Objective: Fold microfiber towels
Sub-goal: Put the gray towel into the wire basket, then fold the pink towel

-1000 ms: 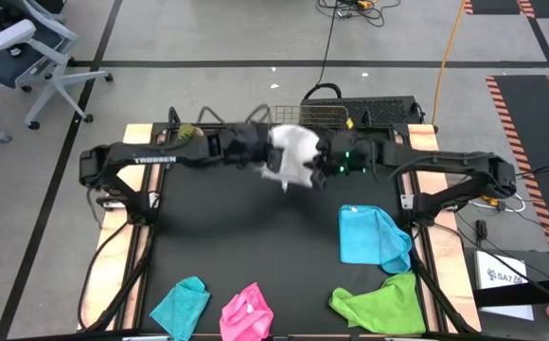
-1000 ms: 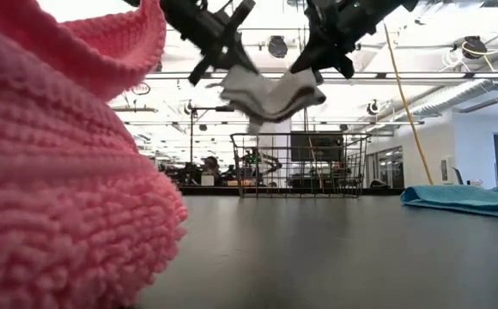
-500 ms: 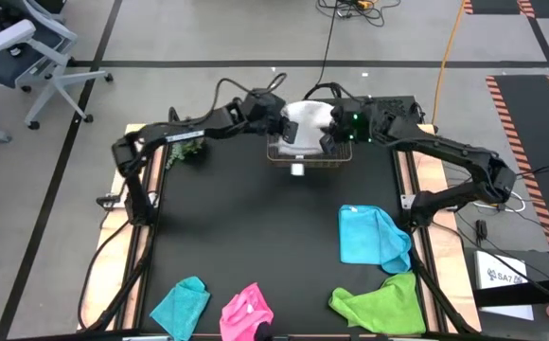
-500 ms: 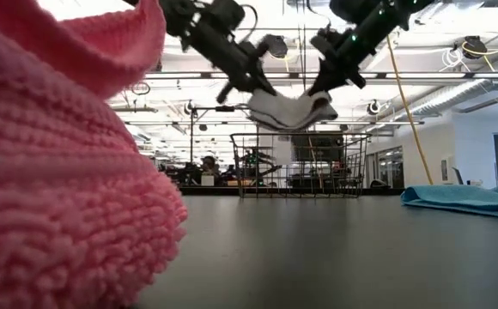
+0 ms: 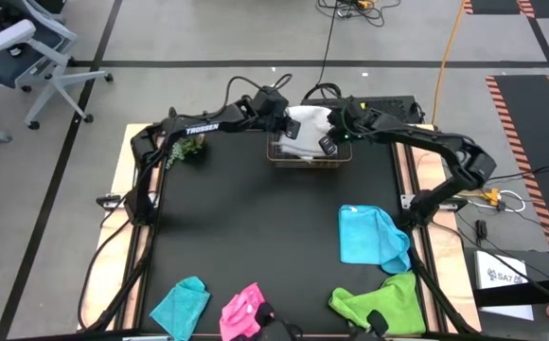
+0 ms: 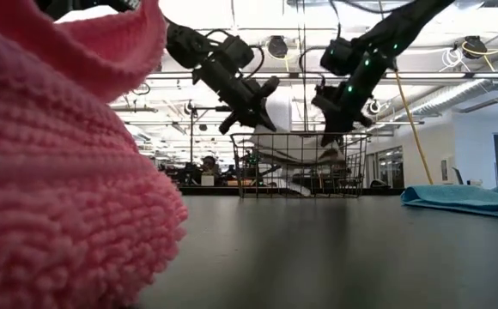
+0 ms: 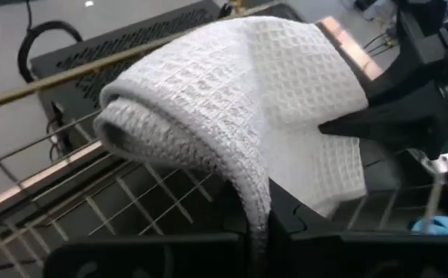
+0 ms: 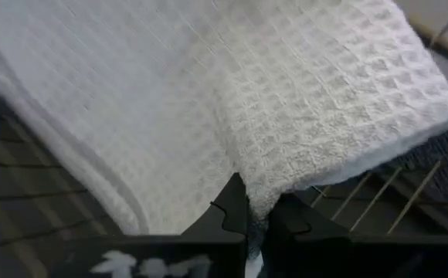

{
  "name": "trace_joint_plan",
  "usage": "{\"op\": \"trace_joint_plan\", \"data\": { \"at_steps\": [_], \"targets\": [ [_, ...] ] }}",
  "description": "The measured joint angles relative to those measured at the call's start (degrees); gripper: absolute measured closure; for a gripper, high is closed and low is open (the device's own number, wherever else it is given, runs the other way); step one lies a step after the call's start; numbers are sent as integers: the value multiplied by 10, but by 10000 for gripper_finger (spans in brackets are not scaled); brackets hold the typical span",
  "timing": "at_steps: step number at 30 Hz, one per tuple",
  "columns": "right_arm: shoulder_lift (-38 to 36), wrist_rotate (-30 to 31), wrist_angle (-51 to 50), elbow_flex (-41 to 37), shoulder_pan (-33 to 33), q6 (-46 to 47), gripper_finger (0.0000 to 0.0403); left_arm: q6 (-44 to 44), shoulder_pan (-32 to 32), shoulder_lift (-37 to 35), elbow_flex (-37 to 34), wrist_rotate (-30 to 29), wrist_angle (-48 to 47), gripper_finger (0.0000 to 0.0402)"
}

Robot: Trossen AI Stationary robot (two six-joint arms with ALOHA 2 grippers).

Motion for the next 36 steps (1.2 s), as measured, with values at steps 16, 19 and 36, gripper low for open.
{"op": "trace_joint_plan", "data": {
  "at_steps": [16,19,36],
  "targets": [
    [23,-29,11,-2,-20,6,402,-18,-1,53,0,1,-15,393],
    [23,-29,12,-2,-18,6,388,-11,-2,53,0,-8,-15,369],
    [20,20,-5,-2,-11,4,274,37,-3,26,-1,-18,-17,293]
  ]
}}
